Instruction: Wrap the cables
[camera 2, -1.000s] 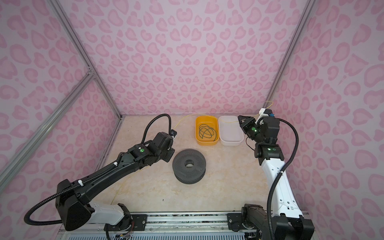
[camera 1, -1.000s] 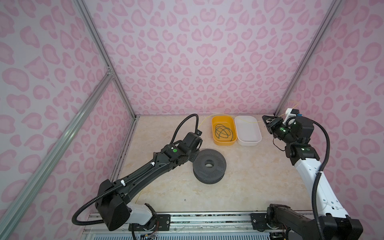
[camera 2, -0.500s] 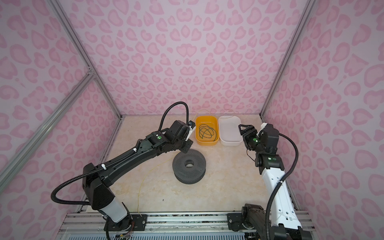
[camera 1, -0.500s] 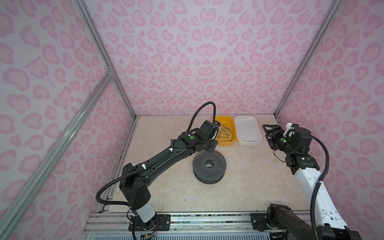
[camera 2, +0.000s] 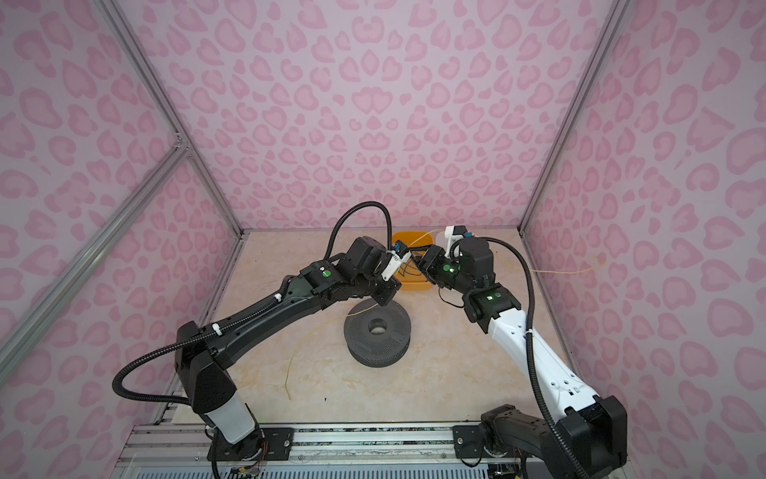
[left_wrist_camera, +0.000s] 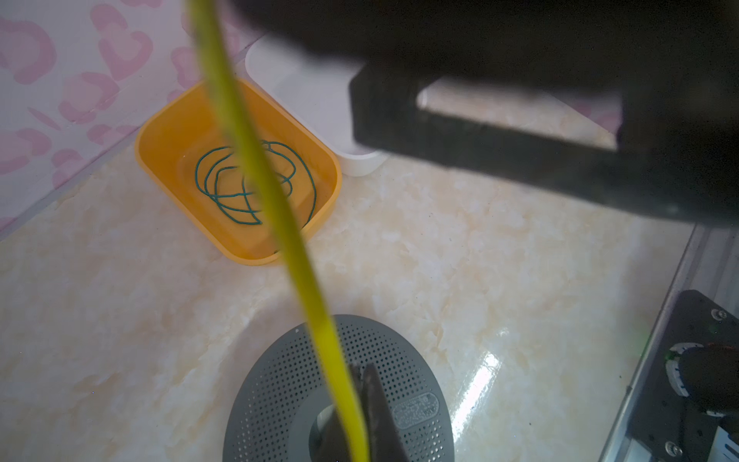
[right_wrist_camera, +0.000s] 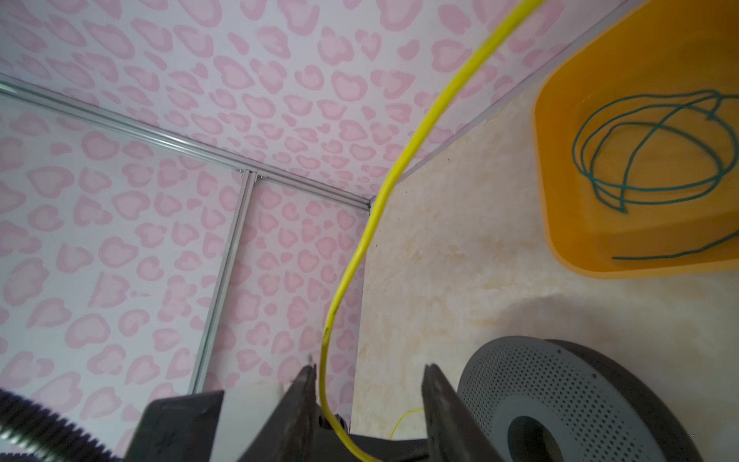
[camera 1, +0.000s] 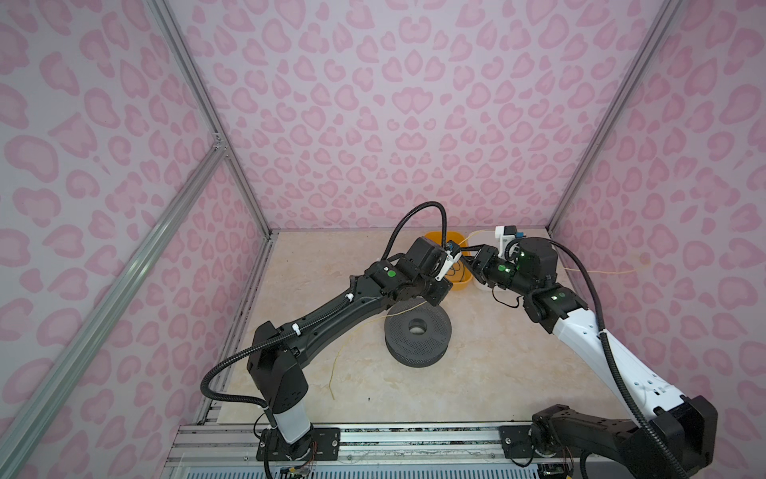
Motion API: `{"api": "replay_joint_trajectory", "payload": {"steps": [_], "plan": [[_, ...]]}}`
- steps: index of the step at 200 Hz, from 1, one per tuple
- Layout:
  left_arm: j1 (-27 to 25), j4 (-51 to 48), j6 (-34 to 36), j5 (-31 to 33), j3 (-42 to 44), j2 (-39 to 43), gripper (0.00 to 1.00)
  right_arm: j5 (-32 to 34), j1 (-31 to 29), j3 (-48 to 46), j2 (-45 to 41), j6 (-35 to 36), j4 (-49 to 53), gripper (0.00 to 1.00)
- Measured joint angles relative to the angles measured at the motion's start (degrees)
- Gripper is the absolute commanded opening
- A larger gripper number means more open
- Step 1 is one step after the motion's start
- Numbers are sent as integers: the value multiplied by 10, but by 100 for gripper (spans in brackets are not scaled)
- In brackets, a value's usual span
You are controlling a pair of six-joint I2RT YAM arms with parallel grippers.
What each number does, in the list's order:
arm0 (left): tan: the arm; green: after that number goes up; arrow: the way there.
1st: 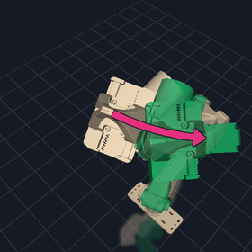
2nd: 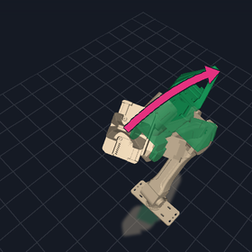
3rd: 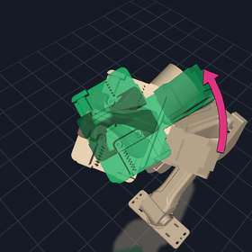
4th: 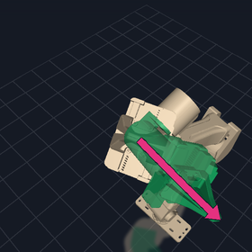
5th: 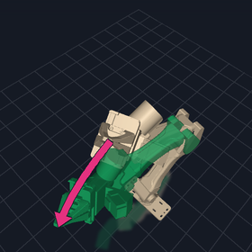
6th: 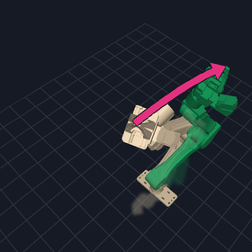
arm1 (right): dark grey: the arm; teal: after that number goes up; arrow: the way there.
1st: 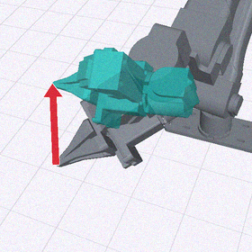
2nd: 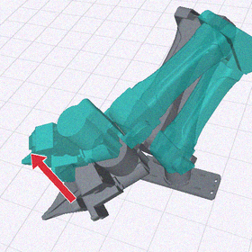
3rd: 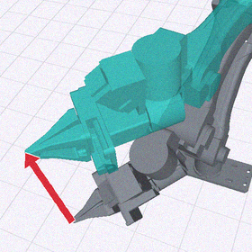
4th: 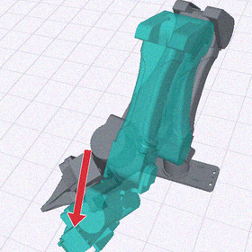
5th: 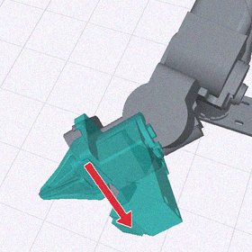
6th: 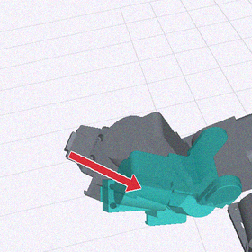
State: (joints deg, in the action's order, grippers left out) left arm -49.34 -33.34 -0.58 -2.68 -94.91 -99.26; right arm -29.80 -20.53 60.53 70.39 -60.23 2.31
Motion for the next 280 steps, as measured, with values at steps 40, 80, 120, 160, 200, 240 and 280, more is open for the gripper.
{"api": "replay_joint_trajectory", "payload": {"steps": [40, 80, 120, 160, 200, 240, 280], "plan": [[0, 8, 6, -24, 1, 5, 4, -2, -12, -10, 2, 5, -24, 35], [3, 6, 13, -58, -1, 5, 7, -2, -15, -19, 2, 11, -32, 7], [3, 9, 22, -70, -1, 9, 74, 3, -17, -18, 16, 19, -30, 0], [13, 18, 20, -36, 61, 93, 97, 15, -8, -3, 0, 34, -15, 0], [59, -14, -52, 119, 165, 260, 97, 19, 3, 10, -5, 55, 13, 0], [89, -103, -109, 208, 230, 395, 98, 19, 31, 15, -15, 81, 47, 0], [112, -203, -150, 205, 278, 398, 96, 13, 59, 28, -20, 103, 83, 0]]}}
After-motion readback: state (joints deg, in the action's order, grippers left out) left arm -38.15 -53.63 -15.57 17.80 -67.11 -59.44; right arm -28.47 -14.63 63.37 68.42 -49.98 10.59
